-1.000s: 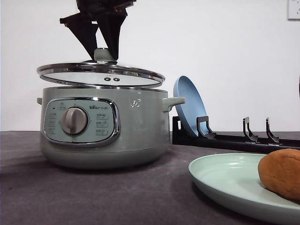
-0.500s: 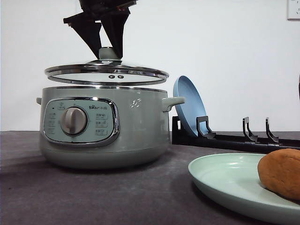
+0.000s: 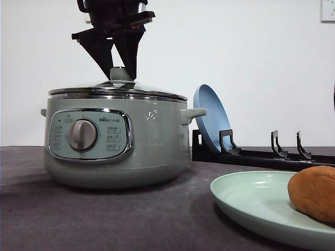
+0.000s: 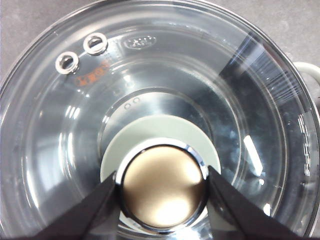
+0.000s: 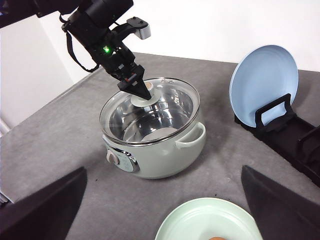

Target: Transfer potato from steamer to green plate

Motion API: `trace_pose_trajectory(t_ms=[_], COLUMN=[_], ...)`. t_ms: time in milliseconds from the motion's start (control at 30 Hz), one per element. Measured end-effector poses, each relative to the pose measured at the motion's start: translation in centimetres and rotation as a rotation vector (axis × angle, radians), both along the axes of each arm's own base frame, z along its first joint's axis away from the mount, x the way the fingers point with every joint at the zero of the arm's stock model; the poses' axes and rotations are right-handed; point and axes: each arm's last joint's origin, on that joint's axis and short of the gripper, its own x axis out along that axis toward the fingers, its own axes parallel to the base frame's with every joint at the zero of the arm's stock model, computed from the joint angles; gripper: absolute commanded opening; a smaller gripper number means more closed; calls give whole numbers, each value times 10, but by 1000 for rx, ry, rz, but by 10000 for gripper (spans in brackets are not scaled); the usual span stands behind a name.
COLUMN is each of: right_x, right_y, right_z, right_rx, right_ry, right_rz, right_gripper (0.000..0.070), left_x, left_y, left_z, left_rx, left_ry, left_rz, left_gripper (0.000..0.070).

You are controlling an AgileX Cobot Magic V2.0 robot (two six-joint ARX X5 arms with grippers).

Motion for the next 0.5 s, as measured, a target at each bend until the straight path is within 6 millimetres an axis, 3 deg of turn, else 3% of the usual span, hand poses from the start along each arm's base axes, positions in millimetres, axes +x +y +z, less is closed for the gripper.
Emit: trace_pose_trajectory(t_ms=[433, 500], right_x=[0, 0], right_y=[0, 0], right_z=[0, 0], right_rx=[0, 0], right_ry=[0, 0], right_rz=[0, 0], right_gripper=[624, 624], left_x=[-2, -3], left_y=[1, 2], left_z=[-5, -6], left_rx=[-4, -1], left_ry=[-7, 1], left_rz=[-2, 0], left_gripper=[0, 47])
